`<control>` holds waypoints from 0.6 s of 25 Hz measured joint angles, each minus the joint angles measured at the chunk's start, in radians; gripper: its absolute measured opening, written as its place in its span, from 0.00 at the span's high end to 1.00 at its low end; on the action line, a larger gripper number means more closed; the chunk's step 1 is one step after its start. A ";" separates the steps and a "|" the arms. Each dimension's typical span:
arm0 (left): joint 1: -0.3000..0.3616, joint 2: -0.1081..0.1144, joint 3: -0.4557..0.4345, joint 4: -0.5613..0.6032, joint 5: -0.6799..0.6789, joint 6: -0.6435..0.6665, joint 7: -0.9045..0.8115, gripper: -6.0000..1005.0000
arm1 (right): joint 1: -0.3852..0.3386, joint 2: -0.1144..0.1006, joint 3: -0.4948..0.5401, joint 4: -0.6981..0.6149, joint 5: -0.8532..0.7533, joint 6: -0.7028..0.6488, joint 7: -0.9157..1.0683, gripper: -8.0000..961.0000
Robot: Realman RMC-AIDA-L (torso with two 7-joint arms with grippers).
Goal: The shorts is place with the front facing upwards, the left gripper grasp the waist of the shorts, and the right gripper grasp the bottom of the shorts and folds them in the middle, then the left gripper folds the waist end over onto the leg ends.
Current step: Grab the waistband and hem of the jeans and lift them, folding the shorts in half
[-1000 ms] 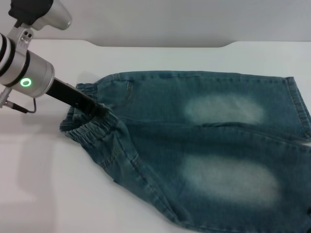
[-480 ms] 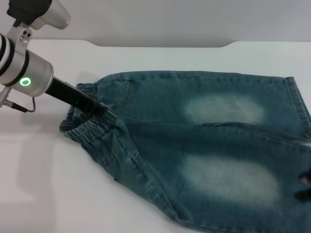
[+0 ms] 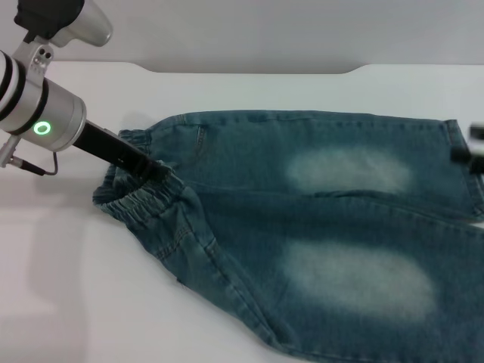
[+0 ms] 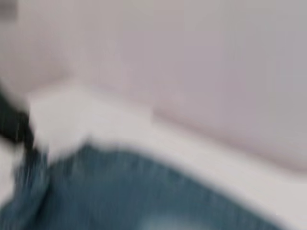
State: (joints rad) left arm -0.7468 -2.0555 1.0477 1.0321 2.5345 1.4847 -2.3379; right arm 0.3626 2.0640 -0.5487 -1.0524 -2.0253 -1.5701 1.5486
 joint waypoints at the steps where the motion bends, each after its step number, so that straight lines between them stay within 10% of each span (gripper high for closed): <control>1: 0.000 0.000 0.001 0.000 0.000 0.000 0.000 0.96 | -0.010 0.000 0.014 0.013 0.046 0.002 -0.021 0.42; 15: 0.034 -0.003 0.005 -0.003 -0.073 -0.064 0.063 0.96 | 0.066 -0.041 0.219 0.219 0.151 0.069 -0.147 0.42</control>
State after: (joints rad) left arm -0.7125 -2.0587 1.0523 1.0293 2.4616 1.4209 -2.2752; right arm 0.4284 2.0233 -0.3301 -0.8331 -1.8743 -1.5007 1.4020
